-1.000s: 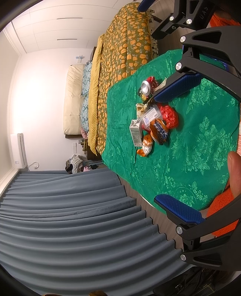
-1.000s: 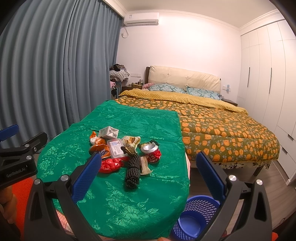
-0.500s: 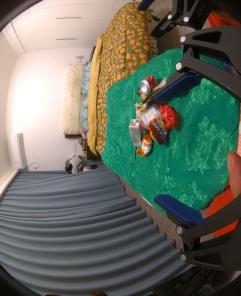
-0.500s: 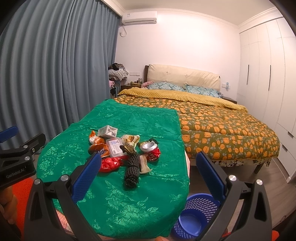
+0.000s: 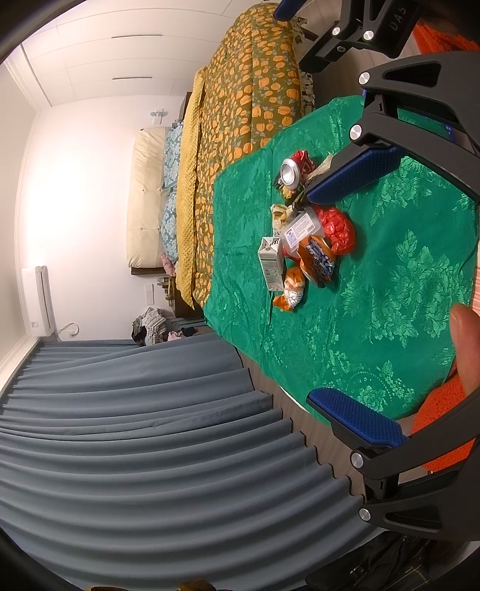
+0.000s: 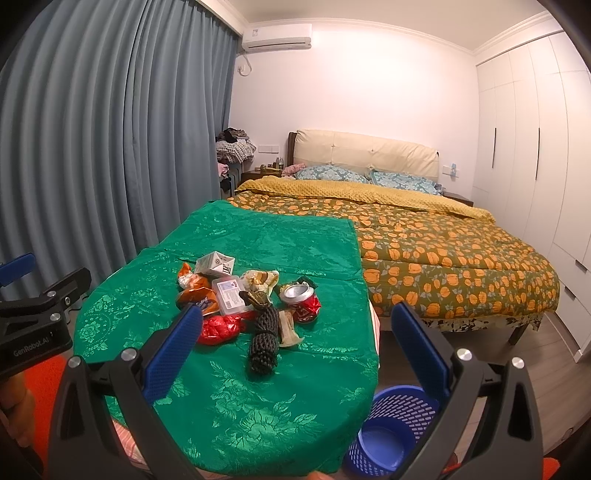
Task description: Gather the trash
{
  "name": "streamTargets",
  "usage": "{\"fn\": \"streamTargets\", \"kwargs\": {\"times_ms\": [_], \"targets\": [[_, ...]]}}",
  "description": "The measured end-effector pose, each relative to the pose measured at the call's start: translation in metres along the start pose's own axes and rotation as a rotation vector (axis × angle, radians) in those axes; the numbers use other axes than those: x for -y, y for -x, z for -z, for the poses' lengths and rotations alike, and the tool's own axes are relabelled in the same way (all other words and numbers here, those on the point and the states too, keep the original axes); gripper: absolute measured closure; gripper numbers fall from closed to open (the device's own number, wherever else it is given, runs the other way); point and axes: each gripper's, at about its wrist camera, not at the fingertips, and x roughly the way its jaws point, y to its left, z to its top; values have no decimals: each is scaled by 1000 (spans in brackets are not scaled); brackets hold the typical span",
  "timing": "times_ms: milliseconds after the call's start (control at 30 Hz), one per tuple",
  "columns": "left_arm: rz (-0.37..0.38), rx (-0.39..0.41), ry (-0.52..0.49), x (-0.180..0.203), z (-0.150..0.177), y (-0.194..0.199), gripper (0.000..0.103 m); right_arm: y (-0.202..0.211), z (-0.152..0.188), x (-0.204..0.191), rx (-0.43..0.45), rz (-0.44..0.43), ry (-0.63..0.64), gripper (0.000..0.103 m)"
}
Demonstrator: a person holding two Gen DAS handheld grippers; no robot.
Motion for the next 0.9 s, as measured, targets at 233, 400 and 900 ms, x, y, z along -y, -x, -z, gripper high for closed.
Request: {"fn": "streamTargets", "kwargs": {"times_ms": [233, 400, 900], "targets": [[8, -4, 2, -1, 0, -1, 4, -2, 0, 1, -5, -8, -13, 4], [14, -8, 4, -3, -5, -5, 4, -5, -1, 4, -11, -21, -24, 4], [35, -30, -6, 3, 0, -5, 4, -2, -2, 10, 31, -67, -74, 5]]}}
